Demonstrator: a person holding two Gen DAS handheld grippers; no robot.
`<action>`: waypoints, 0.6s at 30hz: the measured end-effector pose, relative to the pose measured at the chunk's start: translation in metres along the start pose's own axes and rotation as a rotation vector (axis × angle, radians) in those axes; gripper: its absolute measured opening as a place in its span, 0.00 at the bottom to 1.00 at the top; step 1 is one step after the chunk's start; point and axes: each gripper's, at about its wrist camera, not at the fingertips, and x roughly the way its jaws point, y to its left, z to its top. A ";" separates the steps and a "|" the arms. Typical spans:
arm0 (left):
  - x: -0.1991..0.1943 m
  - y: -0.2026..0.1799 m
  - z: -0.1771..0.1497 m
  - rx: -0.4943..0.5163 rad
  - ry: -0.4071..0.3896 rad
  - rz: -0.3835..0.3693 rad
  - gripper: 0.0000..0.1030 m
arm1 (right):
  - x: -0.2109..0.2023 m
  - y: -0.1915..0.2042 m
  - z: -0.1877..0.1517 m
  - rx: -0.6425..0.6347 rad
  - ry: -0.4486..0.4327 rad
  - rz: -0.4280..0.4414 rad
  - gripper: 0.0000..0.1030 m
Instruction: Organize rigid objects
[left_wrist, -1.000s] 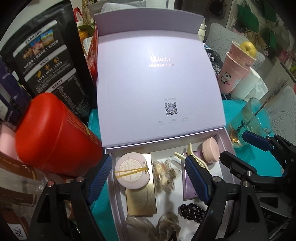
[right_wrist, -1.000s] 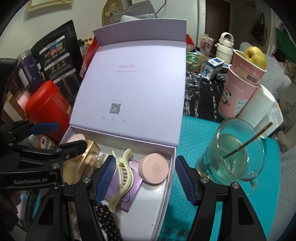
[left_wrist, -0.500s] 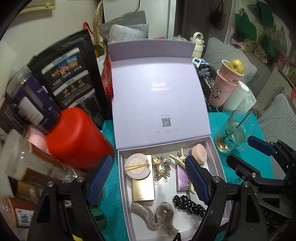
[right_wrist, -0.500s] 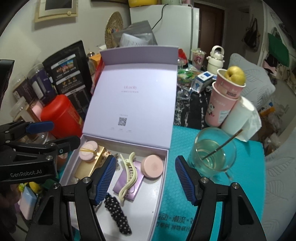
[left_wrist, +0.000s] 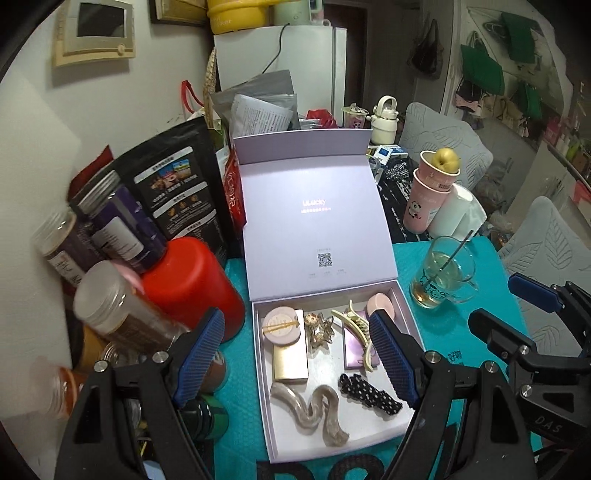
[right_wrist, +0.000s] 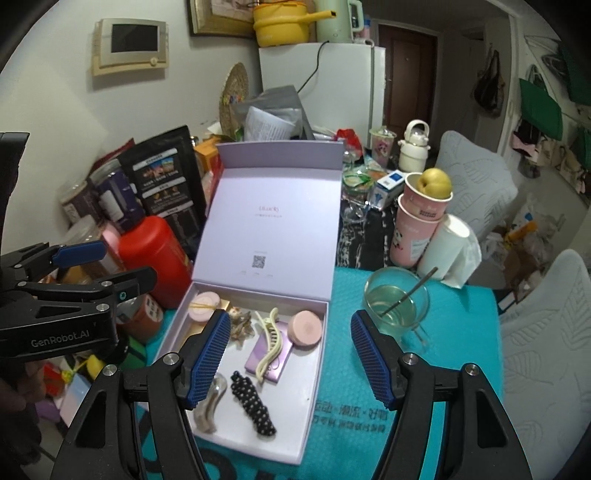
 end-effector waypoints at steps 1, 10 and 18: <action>-0.005 0.000 -0.002 -0.006 -0.002 -0.003 0.79 | -0.006 0.001 -0.001 -0.003 -0.005 -0.002 0.66; -0.050 -0.009 -0.026 -0.008 -0.027 0.012 0.79 | -0.057 0.005 -0.019 0.013 -0.028 -0.009 0.67; -0.077 -0.014 -0.054 -0.014 -0.015 0.021 0.79 | -0.084 0.004 -0.044 0.041 -0.017 -0.007 0.67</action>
